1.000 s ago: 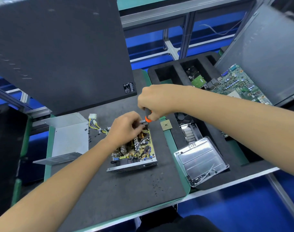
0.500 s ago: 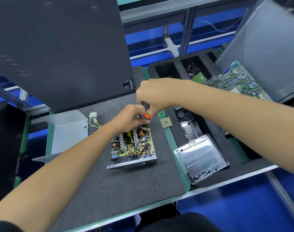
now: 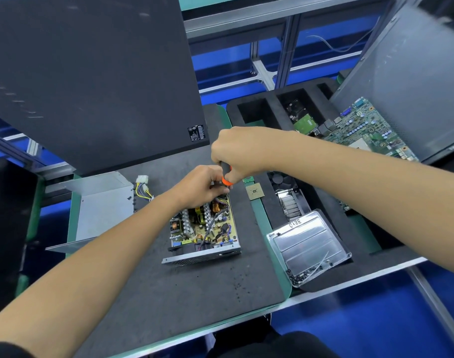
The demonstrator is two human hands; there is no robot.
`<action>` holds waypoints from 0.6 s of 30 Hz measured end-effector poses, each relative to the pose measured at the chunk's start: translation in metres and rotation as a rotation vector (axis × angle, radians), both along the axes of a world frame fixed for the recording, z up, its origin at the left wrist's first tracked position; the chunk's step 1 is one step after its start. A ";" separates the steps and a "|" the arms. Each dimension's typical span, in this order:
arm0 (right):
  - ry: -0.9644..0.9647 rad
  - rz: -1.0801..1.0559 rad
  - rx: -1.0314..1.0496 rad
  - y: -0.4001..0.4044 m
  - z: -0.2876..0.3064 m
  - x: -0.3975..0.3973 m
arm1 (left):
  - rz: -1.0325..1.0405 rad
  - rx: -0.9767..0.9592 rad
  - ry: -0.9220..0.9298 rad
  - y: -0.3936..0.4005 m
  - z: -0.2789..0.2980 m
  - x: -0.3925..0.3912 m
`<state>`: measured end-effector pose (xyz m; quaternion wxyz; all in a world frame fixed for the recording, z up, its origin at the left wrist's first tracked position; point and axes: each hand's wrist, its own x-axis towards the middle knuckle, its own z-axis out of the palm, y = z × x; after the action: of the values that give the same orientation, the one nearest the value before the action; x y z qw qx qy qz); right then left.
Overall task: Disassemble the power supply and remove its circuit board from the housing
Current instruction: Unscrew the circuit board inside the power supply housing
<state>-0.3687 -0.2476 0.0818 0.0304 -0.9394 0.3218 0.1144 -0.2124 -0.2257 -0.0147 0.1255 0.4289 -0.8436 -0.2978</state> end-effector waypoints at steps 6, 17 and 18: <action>0.067 0.039 0.023 -0.001 0.001 0.004 | -0.003 0.043 -0.059 -0.001 -0.004 0.000; 0.106 0.189 0.064 0.000 0.009 0.014 | 0.152 0.518 0.269 -0.007 0.010 0.003; 0.079 0.162 0.093 0.001 0.009 0.014 | 0.130 0.509 0.272 -0.005 0.011 0.002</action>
<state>-0.3548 -0.2466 0.0908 0.0518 -0.9547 0.2399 0.1684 -0.2103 -0.2311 -0.0036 0.1447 0.4558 -0.6881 -0.5457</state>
